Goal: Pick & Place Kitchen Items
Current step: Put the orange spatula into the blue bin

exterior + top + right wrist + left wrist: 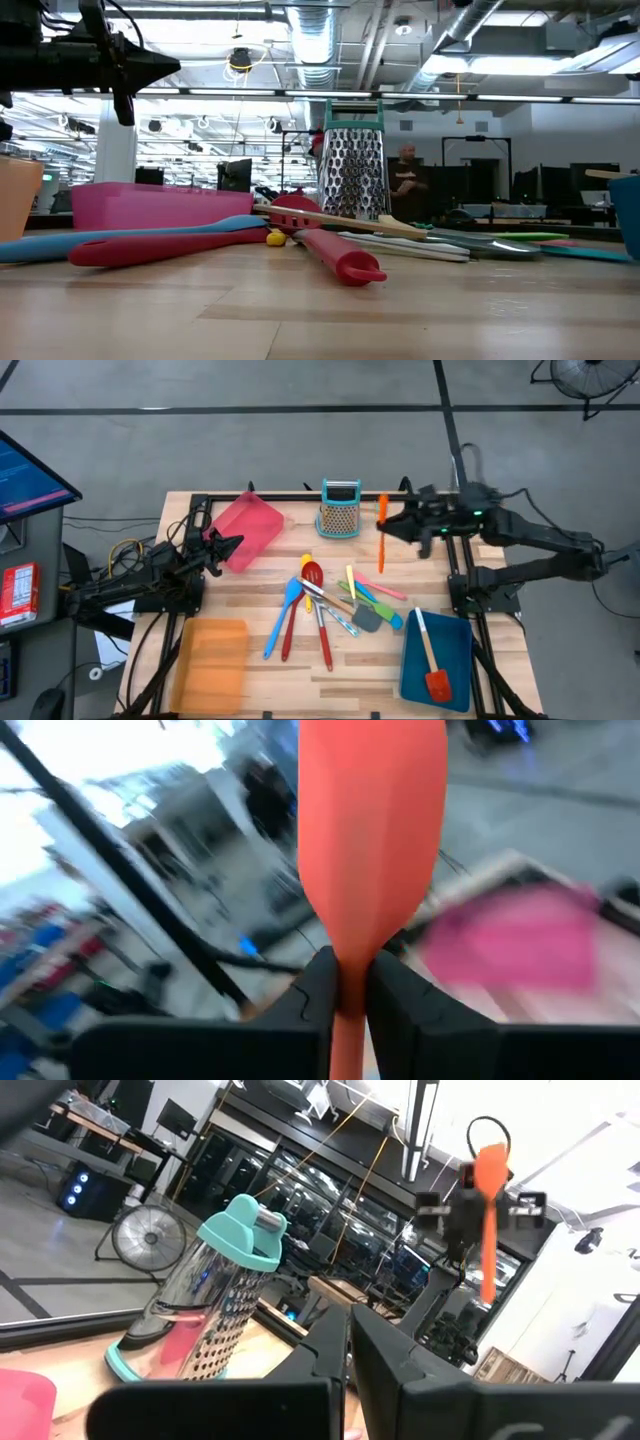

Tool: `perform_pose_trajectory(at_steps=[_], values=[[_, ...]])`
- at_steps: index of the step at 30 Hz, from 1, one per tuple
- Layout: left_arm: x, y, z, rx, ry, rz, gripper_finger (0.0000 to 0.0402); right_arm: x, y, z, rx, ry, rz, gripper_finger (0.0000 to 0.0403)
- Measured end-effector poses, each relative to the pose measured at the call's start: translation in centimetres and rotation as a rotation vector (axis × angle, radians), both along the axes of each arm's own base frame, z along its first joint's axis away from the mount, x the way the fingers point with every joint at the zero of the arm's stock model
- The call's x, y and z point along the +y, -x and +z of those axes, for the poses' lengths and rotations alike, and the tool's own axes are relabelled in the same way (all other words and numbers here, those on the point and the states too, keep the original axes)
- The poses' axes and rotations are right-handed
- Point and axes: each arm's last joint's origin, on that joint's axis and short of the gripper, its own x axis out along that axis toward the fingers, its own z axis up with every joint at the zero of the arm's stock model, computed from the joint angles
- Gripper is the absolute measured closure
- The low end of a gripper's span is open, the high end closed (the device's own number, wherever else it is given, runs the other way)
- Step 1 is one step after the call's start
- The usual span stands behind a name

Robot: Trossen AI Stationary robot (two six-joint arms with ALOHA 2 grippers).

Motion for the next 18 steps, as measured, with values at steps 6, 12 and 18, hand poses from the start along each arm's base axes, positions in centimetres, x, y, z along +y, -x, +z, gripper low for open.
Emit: perform_pose_trajectory(at_steps=[6, 12, 18], values=[[0.0, 0.0, 0.0, -0.002, -0.001, 0.0, 0.0399, 1.6, 2.3, 3.1, -0.275, 0.066, 0.141, 0.0371], [0.0, 0.0, 0.0, -0.002, -0.001, 0.0, 0.0399, 3.3, 4.0, 5.4, -0.541, 0.166, 0.284, 0.037], [0.0, 0.0, 0.0, -0.004, -0.001, 0.0, 0.0399, 4.6, 5.2, 6.6, -0.734, 0.259, 0.428, 0.0368]])
